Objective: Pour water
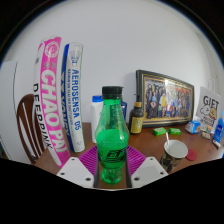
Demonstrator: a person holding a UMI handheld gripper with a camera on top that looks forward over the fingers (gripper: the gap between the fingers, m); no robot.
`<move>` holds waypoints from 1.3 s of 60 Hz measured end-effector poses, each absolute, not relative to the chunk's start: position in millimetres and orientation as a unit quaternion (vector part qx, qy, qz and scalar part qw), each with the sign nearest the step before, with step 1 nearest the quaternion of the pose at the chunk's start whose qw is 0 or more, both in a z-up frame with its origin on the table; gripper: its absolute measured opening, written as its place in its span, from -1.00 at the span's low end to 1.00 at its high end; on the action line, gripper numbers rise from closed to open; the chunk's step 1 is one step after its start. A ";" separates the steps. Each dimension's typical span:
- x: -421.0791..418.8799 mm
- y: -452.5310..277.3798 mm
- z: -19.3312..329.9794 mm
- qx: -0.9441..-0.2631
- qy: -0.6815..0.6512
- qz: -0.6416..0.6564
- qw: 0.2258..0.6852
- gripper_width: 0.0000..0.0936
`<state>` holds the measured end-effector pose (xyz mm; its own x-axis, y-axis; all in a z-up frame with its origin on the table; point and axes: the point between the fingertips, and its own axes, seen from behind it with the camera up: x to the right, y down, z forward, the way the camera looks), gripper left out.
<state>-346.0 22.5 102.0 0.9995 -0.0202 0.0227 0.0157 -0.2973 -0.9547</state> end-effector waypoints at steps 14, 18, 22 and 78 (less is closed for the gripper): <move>-340.4 23.0 123.0 -0.795 0.019 0.016 0.606 -0.35; -341.8 24.6 141.8 -0.787 0.042 0.057 0.613 -0.35; -339.0 27.2 163.7 -0.774 0.088 0.119 0.616 -0.35; -275.9 38.6 180.6 -0.461 0.539 0.636 0.304 -0.35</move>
<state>-275.9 38.6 180.6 -0.3899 -0.1107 -0.9142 -0.8840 -0.2331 0.4053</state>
